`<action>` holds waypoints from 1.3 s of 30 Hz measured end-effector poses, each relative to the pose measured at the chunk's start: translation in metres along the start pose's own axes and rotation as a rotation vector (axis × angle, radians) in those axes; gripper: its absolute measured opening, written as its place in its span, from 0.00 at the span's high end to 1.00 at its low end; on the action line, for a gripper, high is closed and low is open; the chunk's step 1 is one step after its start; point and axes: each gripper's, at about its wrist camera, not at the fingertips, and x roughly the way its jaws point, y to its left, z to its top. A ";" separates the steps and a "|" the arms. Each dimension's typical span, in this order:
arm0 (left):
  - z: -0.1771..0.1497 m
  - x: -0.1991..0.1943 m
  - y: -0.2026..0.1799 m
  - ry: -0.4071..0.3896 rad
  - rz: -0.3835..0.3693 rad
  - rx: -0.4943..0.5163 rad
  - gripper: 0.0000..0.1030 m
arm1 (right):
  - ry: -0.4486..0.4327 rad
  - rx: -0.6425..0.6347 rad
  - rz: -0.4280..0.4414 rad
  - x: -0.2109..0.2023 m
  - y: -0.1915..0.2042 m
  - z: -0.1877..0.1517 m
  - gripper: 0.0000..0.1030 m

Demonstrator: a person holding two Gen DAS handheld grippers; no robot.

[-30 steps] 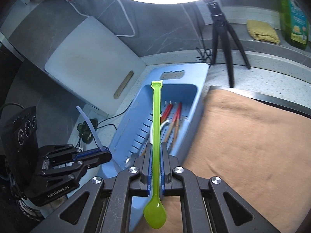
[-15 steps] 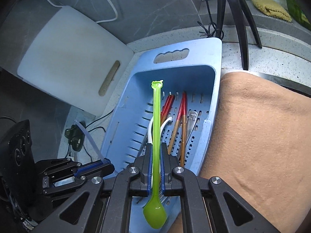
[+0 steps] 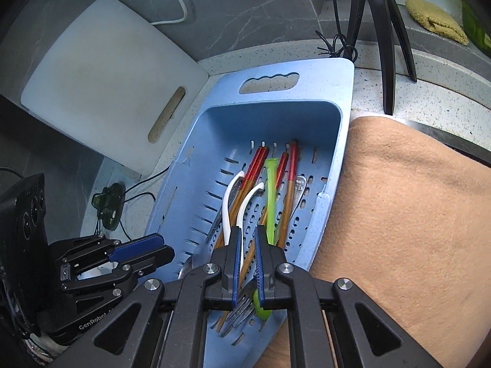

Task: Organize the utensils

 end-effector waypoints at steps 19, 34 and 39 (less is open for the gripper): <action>-0.013 -0.028 -0.040 -0.109 0.073 -0.062 0.53 | -0.036 -0.130 -0.041 -0.046 -0.007 -0.008 0.67; -0.045 -0.070 -0.089 -0.263 0.171 -0.190 0.40 | -0.155 -0.330 -0.081 -0.099 -0.004 -0.037 0.46; -0.061 -0.089 -0.108 -0.325 0.203 -0.233 0.33 | -0.212 -0.405 -0.077 -0.123 -0.001 -0.052 0.31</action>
